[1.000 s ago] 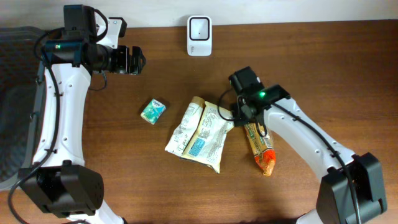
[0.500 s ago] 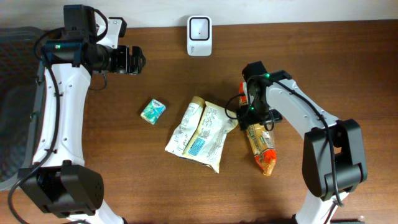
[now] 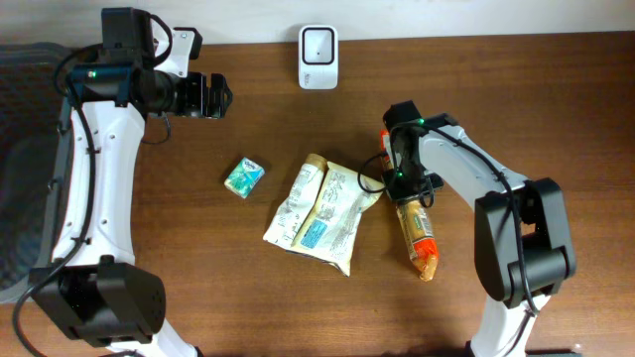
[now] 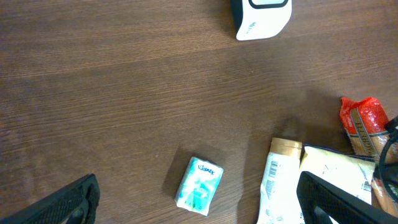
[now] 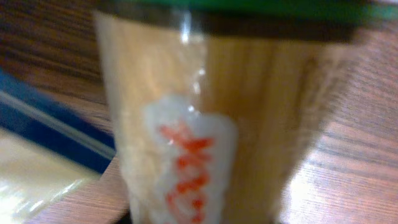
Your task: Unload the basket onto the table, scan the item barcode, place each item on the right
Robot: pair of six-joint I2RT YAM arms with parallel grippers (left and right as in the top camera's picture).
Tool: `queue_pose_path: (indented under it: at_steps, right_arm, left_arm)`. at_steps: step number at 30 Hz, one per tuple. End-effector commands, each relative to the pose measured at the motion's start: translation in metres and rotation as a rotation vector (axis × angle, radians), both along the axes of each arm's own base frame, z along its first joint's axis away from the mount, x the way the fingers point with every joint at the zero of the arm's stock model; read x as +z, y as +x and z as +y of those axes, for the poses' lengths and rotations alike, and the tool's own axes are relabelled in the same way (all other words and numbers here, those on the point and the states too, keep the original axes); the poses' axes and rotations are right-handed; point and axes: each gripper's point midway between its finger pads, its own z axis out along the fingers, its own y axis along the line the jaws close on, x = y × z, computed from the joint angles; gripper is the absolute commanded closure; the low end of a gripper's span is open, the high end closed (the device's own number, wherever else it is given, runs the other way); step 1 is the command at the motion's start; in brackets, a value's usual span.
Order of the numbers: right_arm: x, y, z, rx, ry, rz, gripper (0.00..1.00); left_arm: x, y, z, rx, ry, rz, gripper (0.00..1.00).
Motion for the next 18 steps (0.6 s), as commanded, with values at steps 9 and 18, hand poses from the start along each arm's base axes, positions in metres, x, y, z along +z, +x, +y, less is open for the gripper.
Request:
queue_pose_path:
  at_steps: [9,18]
  right_arm:
    - [0.123,0.017,-0.095,-0.456,-0.585,-0.251,0.96]
    - [0.034,0.016,-0.097,-0.670,-0.522,-0.121,0.78]
  left_arm:
    - [0.003,0.001,0.000,-0.013,0.008,-0.012,0.01]
    - [0.003,0.001,0.000,-0.013,0.008,-0.012,0.01]
